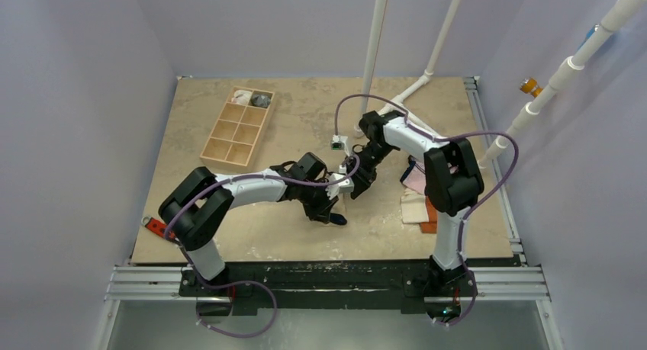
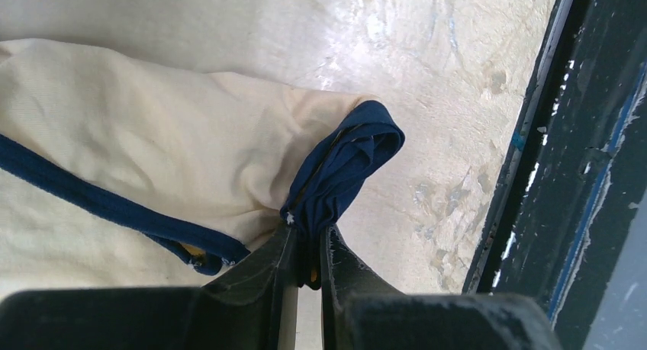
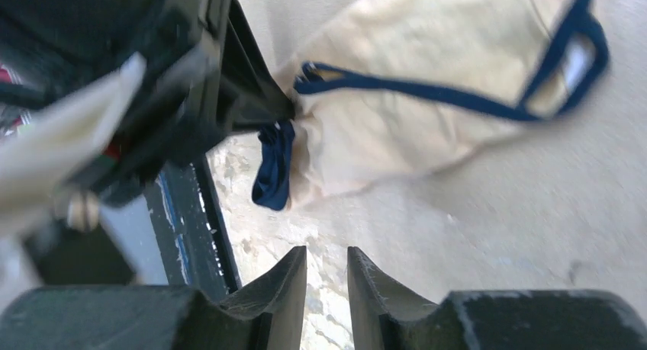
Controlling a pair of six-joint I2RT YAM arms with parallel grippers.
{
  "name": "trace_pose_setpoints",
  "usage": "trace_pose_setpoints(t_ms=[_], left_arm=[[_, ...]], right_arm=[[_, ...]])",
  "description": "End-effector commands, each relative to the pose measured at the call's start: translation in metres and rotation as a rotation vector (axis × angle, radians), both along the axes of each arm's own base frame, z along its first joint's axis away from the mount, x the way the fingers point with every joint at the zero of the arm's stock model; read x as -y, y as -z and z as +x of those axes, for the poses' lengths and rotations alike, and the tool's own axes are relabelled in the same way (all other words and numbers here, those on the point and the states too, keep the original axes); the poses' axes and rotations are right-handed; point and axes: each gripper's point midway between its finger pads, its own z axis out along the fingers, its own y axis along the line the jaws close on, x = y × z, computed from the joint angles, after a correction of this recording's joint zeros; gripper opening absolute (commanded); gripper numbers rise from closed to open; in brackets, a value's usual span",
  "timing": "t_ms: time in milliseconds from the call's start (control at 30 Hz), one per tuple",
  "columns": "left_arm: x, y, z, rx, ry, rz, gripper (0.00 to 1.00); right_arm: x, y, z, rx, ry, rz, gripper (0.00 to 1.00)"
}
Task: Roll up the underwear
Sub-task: Roll the underwear to the center of the board.
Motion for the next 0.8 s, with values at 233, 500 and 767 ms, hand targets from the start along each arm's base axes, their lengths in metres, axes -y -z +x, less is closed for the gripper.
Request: trace_pose_setpoints(t_ms=[233,500,767], left_arm=[[-0.004,-0.011,0.011,-0.261,-0.095,-0.073,0.00],[-0.017,-0.012,0.032,-0.506,-0.224,-0.104,0.00],[-0.025,-0.007,0.046,-0.738,-0.334,-0.131,0.00]], right_arm=[[0.024,-0.023,0.040,0.283,0.207,0.042,0.22],[0.031,-0.024,0.035,0.507,0.197,0.067,0.31],[0.008,-0.029,0.029,0.833,0.090,-0.010,0.36]])
